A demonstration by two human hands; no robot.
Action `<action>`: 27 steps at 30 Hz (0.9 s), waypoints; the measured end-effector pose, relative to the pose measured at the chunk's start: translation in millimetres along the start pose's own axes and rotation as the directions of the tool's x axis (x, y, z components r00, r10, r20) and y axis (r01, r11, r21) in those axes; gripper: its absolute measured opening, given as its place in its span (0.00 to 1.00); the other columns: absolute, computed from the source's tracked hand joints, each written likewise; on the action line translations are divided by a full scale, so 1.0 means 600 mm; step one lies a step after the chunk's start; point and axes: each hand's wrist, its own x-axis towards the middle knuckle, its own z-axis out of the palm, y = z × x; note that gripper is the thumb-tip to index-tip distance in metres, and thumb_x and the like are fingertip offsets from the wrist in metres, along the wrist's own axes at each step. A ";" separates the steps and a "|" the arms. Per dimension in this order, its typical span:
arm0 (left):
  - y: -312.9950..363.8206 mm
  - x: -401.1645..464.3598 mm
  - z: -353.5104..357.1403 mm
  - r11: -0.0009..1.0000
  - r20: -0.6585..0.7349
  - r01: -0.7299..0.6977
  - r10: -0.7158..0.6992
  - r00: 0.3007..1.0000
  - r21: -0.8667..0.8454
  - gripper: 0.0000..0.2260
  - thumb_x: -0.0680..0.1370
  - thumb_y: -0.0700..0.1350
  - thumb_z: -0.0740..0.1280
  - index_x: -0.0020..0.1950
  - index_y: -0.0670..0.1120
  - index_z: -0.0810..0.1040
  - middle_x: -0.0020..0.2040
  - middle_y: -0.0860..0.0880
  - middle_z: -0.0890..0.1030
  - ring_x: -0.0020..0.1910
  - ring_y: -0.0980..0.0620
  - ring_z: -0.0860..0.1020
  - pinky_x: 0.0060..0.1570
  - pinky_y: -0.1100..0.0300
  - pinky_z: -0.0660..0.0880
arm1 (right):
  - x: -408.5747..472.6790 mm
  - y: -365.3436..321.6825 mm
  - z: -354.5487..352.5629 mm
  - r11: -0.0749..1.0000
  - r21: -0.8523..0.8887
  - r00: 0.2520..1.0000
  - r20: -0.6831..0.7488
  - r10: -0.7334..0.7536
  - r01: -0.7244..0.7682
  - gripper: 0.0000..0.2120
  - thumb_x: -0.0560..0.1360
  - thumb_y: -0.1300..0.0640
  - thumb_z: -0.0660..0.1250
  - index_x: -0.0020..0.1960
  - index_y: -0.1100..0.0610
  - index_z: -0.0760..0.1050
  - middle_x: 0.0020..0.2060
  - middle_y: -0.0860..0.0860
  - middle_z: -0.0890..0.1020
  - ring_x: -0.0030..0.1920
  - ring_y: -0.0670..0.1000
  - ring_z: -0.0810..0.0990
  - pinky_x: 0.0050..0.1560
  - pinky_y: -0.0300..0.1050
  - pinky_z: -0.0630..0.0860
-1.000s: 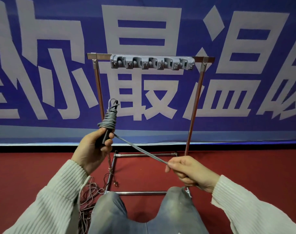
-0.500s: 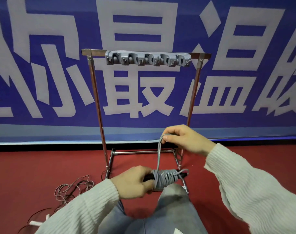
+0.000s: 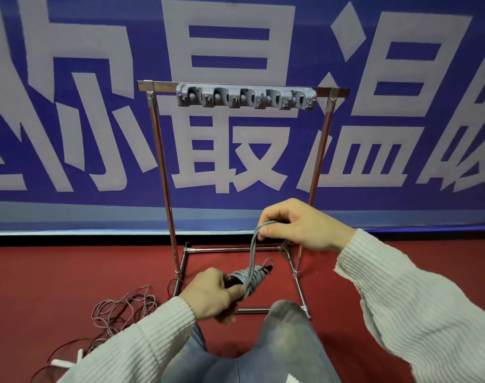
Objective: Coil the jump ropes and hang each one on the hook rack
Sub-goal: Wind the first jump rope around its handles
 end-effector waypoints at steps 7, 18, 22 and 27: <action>0.023 -0.046 0.005 0.737 0.171 -0.445 0.420 0.891 0.508 0.07 0.79 0.48 0.68 0.53 0.47 0.81 0.44 0.49 0.85 0.40 0.50 0.82 0.38 0.61 0.74 | 0.031 0.016 0.016 0.995 -0.084 0.995 0.078 0.059 -0.053 0.08 0.81 0.47 0.67 0.44 0.45 0.82 0.37 0.43 0.84 0.38 0.47 0.81 0.44 0.48 0.78; 0.048 -0.081 -0.065 0.846 -0.203 -0.474 0.433 0.878 -0.246 0.06 0.83 0.39 0.65 0.52 0.40 0.81 0.35 0.46 0.82 0.27 0.52 0.76 0.26 0.63 0.70 | -0.038 0.080 0.102 0.928 0.223 0.938 0.249 0.241 -0.298 0.13 0.83 0.46 0.63 0.47 0.48 0.83 0.27 0.44 0.70 0.25 0.46 0.64 0.26 0.39 0.62; 0.028 -0.034 -0.063 0.921 -0.291 -0.303 0.367 0.883 0.242 0.07 0.82 0.45 0.67 0.45 0.47 0.79 0.33 0.49 0.84 0.27 0.51 0.82 0.28 0.64 0.75 | -0.061 0.043 0.135 0.985 0.037 0.958 0.241 0.153 -0.167 0.13 0.84 0.46 0.61 0.49 0.49 0.81 0.29 0.46 0.72 0.28 0.45 0.68 0.32 0.44 0.69; 0.009 -0.015 -0.025 0.586 0.033 -0.254 0.362 0.932 0.770 0.12 0.82 0.56 0.63 0.53 0.48 0.76 0.49 0.44 0.84 0.49 0.40 0.81 0.45 0.50 0.74 | -0.038 0.006 0.073 0.875 -0.472 0.970 0.243 0.006 0.112 0.11 0.80 0.44 0.65 0.51 0.49 0.82 0.40 0.48 0.85 0.41 0.49 0.81 0.46 0.51 0.77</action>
